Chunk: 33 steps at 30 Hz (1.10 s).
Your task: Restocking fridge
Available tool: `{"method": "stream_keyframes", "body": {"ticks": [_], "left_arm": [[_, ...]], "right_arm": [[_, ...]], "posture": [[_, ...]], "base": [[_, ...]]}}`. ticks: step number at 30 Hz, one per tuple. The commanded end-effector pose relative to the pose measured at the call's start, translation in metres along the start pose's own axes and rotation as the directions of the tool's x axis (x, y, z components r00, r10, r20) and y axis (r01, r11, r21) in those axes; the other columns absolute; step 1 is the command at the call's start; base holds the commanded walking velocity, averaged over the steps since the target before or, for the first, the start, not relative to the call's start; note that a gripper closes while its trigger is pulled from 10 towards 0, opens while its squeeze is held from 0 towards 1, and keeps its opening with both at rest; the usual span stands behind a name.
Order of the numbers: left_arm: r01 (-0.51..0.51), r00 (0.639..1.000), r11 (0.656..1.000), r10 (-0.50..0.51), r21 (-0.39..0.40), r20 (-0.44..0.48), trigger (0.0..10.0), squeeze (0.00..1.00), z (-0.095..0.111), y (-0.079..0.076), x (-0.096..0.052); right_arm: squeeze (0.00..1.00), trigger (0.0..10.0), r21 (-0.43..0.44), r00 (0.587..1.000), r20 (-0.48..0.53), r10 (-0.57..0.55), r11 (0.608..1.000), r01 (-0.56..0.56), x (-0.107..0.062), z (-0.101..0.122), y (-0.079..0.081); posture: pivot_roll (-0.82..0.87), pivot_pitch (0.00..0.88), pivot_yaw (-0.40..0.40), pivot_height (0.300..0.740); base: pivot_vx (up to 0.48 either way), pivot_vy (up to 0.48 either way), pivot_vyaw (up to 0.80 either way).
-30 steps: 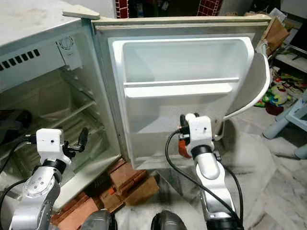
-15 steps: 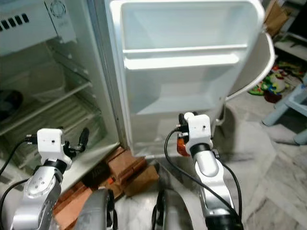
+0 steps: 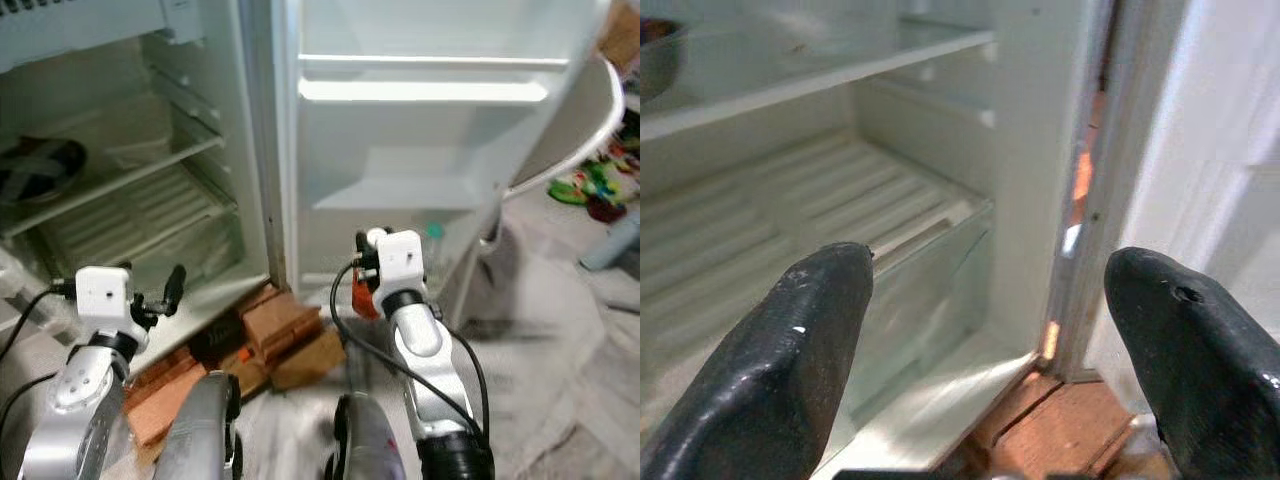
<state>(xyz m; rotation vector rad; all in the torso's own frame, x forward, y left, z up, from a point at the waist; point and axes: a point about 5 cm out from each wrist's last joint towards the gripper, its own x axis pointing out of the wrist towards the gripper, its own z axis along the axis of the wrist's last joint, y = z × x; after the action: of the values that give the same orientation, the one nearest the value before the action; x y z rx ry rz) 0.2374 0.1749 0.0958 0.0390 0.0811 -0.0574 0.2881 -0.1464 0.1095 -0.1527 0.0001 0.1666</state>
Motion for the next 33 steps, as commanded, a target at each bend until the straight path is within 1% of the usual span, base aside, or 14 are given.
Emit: {"method": "stream_keyframes", "body": {"ticks": [1,11,20,27,33], "left_arm": [[0.012,1.0,1.0,-0.011,-0.011,0.02,10.0,0.0,0.004,-0.003,0.001],[0.022,1.0,1.0,-0.021,-0.016,0.021,10.0,0.0,0.004,-0.003,0.0],[0.026,1.0,1.0,-0.026,-0.012,0.016,10.0,0.0,0.004,-0.003,0.001],[0.012,1.0,1.0,-0.012,-0.011,0.007,10.0,0.0,0.003,-0.002,0.001],[0.014,1.0,1.0,-0.014,-0.007,0.008,10.0,0.0,0.004,-0.002,0.001]], "right_arm": [[0.0,10.0,-0.003,0.999,0.037,-0.009,1.0,0.01,0.002,0.007,-0.004],[0.0,10.0,-0.017,0.999,0.042,-0.004,1.0,0.005,0.004,0.006,-0.003],[0.0,10.0,-0.074,0.999,-0.002,-0.044,0.996,0.044,0.006,-0.001,-0.008],[0.0,10.0,-0.086,0.998,-0.038,-0.055,0.995,0.052,0.004,-0.007,-0.009],[0.0,10.0,-0.087,0.997,-0.046,-0.059,0.995,0.054,0.004,-0.009,-0.009]], "posture": [[0.11,0.087,-0.037,0.639],[0.11,0.085,-0.036,0.639],[0.11,0.096,-0.038,0.639],[0.11,0.097,-0.04,0.639],[0.11,0.099,-0.039,0.639]], "base": [[0.266,0.0,0.0],[0.316,0.0,0.0],[0.295,0.0,0.0],[0.0,0.0,0.0],[0.0,0.0,0.0]]}}
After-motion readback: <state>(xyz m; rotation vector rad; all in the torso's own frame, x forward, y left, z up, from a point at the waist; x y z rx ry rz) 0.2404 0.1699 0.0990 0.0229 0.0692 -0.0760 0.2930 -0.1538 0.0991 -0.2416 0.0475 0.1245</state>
